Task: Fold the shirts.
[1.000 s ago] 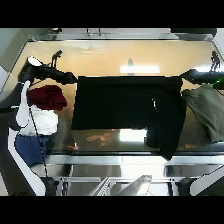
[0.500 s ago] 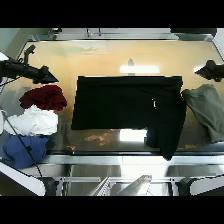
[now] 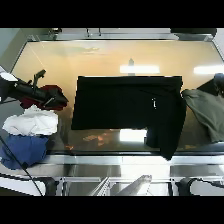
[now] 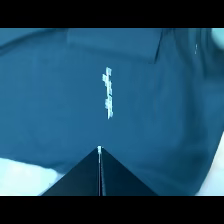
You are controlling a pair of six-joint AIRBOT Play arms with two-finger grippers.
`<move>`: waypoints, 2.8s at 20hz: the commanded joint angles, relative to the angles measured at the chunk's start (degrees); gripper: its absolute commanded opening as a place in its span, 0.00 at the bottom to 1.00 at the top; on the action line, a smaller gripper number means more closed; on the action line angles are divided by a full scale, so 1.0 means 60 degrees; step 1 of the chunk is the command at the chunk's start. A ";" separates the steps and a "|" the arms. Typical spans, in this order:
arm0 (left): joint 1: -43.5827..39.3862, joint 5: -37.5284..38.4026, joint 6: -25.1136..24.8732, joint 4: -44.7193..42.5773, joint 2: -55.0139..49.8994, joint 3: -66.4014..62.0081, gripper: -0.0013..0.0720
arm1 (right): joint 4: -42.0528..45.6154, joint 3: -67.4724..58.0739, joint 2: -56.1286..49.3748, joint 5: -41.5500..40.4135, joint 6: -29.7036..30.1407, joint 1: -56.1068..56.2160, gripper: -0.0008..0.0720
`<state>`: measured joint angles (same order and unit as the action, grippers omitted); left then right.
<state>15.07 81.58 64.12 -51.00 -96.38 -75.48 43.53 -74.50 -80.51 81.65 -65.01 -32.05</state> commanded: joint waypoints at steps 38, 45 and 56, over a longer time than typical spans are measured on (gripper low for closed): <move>-0.1767 0.0969 -0.0331 -0.0503 -0.1286 0.0273 0.04 | -0.0426 0.3614 0.1887 0.0229 0.0987 -0.1395 0.03; -0.1428 0.0878 -0.0426 -0.0492 -0.1290 0.0408 0.04 | 0.0197 0.5304 0.1956 0.0430 0.0331 -0.2718 0.36; -0.1661 0.1060 -0.0419 -0.0492 -0.1290 -0.0488 0.04 | 0.1049 0.7377 0.1315 -0.2135 0.0517 -0.2076 0.89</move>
<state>5.32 87.88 61.63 -53.82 -104.09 -77.97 49.43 -32.01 -71.16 71.81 -62.33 -46.00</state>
